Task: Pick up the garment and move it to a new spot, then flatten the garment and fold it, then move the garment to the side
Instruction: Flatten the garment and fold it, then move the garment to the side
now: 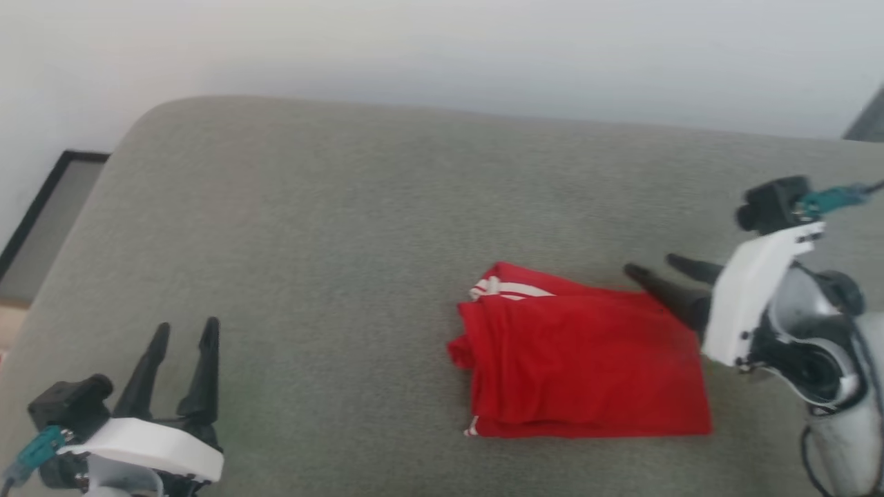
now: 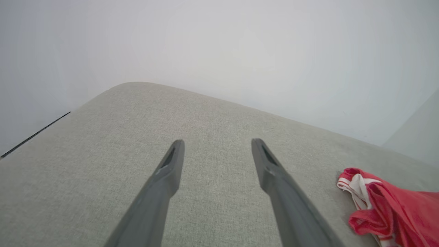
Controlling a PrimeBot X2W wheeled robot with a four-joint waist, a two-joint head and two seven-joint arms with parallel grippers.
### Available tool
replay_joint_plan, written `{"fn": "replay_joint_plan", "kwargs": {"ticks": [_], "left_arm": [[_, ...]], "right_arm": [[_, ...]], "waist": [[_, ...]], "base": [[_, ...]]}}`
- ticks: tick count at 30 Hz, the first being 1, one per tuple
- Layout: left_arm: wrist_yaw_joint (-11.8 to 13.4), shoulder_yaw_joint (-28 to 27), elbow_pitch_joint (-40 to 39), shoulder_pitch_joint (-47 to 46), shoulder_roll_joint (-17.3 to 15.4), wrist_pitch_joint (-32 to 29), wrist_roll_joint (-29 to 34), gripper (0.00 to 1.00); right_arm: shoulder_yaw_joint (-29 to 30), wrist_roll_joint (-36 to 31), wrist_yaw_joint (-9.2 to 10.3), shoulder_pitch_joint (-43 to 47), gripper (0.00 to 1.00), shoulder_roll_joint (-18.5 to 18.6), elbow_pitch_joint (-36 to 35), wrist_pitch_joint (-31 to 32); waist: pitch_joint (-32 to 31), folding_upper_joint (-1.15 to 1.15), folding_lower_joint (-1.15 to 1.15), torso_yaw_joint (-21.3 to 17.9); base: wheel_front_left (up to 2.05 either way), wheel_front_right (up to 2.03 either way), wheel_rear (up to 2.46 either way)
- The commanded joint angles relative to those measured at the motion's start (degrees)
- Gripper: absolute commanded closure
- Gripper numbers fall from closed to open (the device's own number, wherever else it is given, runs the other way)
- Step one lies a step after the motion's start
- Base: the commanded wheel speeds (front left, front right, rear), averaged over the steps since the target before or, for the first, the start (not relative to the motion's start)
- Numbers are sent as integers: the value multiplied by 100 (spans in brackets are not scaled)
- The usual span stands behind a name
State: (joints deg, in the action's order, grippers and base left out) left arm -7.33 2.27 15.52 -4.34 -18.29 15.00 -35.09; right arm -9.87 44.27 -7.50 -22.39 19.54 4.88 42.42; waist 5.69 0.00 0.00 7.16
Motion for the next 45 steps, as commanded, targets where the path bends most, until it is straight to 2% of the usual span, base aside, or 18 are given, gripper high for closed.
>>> {"fn": "replay_joint_plan", "kwargs": {"ticks": [1,10,21,26,34,45], "left_arm": [[-10,-53,-26,85,-44,24,60,0],[-10,-222,-30,281,-179,24,129,0],[-10,-330,-47,569,-305,24,133,0],[-10,-367,-74,689,-349,24,118,0],[-10,-481,-115,829,-358,24,171,0],[-10,-548,-149,947,-302,24,146,0]], "right_arm": [[70,-37,2,100,0,50,-54,-218],[371,-233,2,542,0,214,129,-1342],[610,-818,3,1296,0,322,594,-3433],[677,-1015,3,1512,0,335,890,-4089],[792,-1174,3,1719,0,283,1134,-4604],[872,-1247,3,1852,0,158,1137,-4572]], "waist": [[-87,0,0,-194],[-279,0,0,-615],[-541,0,0,-893],[-613,0,0,-947],[-696,0,0,-972],[-733,0,0,-897]], "base": [[0,0,0],[0,0,0],[0,0,0],[0,0,0],[0,0,0],[0,0,0]]}}
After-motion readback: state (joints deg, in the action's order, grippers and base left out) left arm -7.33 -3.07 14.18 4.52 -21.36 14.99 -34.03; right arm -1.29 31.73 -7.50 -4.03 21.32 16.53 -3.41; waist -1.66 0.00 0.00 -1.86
